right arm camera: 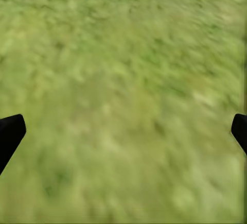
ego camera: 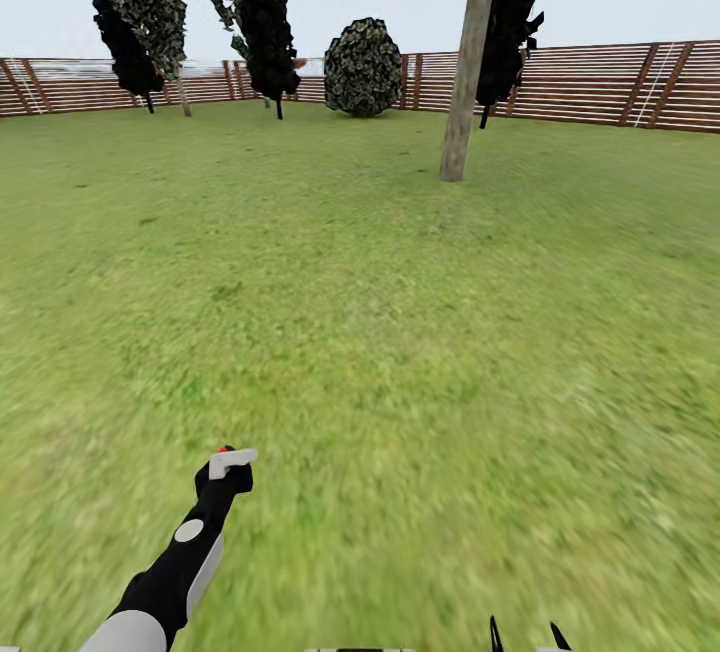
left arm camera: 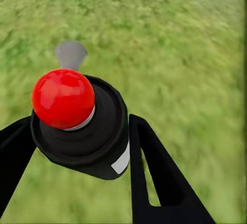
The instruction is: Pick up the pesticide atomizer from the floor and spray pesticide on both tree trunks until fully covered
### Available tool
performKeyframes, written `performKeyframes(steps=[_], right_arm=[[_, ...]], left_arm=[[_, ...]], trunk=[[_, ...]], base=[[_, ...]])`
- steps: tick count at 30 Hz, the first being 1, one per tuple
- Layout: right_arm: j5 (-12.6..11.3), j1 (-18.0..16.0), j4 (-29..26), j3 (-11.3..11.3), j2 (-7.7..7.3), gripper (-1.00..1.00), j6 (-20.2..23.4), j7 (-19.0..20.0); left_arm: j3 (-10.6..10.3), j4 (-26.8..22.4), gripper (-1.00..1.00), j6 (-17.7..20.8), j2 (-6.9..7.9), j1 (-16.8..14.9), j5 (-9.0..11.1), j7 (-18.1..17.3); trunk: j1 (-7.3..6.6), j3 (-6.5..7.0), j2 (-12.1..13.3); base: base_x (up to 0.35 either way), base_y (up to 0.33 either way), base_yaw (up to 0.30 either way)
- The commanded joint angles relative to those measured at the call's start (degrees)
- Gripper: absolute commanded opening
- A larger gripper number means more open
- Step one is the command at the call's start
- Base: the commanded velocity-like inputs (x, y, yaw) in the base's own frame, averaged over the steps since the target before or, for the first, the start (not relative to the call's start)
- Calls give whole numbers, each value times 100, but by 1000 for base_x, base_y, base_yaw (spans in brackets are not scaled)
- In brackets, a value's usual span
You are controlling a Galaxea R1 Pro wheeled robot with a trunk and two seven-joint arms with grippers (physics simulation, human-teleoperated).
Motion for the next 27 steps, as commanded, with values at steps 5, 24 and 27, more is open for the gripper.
performKeyframes(steps=[5, 24, 27], right_arm=[[0, 1, 1, 0, 1, 100, 0, 0], [-6, 1, -9, 10, 1, 100, 88, 1], [-7, 1, -12, 10, 1, 100, 198, 0]], left_arm=[[-7, -4, -100, 0, -12, 4, -1, -5], [-9, -4, -100, 0, -16, 2, -1, 1], [-9, -4, -100, 0, -19, 1, -1, 3]], trunk=[[0, 0, 0], [0, 0, 0], [0, 0, 0]], base=[[234, -203, 0], [234, -202, 0], [234, -202, 0]])
